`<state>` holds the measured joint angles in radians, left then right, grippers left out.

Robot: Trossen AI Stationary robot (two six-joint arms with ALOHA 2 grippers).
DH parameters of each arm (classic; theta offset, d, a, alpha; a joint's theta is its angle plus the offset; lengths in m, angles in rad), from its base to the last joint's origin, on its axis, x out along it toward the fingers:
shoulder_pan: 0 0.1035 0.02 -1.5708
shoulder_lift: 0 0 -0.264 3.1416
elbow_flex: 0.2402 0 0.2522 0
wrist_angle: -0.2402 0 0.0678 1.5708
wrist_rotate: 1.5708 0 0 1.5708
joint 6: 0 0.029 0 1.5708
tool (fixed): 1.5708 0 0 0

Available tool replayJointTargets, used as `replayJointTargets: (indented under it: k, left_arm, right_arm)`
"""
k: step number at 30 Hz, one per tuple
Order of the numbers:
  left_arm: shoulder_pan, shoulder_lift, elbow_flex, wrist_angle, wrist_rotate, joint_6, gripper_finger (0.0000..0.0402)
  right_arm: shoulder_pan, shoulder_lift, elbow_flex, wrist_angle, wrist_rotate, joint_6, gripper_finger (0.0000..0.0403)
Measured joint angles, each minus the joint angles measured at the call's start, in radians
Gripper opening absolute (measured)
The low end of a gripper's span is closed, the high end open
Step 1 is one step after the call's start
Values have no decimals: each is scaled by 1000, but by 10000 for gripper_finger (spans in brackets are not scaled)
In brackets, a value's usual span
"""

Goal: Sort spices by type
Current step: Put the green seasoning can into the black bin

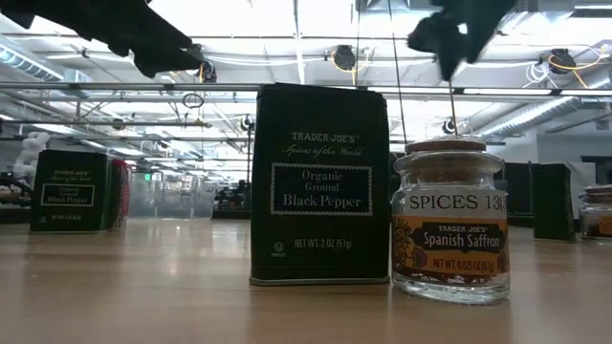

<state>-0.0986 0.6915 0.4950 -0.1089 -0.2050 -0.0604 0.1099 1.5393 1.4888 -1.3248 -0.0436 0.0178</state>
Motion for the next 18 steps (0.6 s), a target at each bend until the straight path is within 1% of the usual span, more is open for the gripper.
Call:
replayJointTargets:
  k: [3, 8, 12, 18]
  left_arm:
    - [0, 20, 0, 38, 0, 36, 281]
    - [0, 47, 0, 104, 1, 96, 281]
    - [0, 66, 0, 121, 2, 126, 281]
    - [0, 89, 0, 129, 2, 129, 281]
  right_arm:
    - [44, 0, -32, -34, -3, 78, 185]
    - [87, 0, -106, -142, 16, 75, 185]
    - [89, 0, -160, -168, 22, -25, 185]
    - [89, 0, -206, -115, 21, -228, 185]
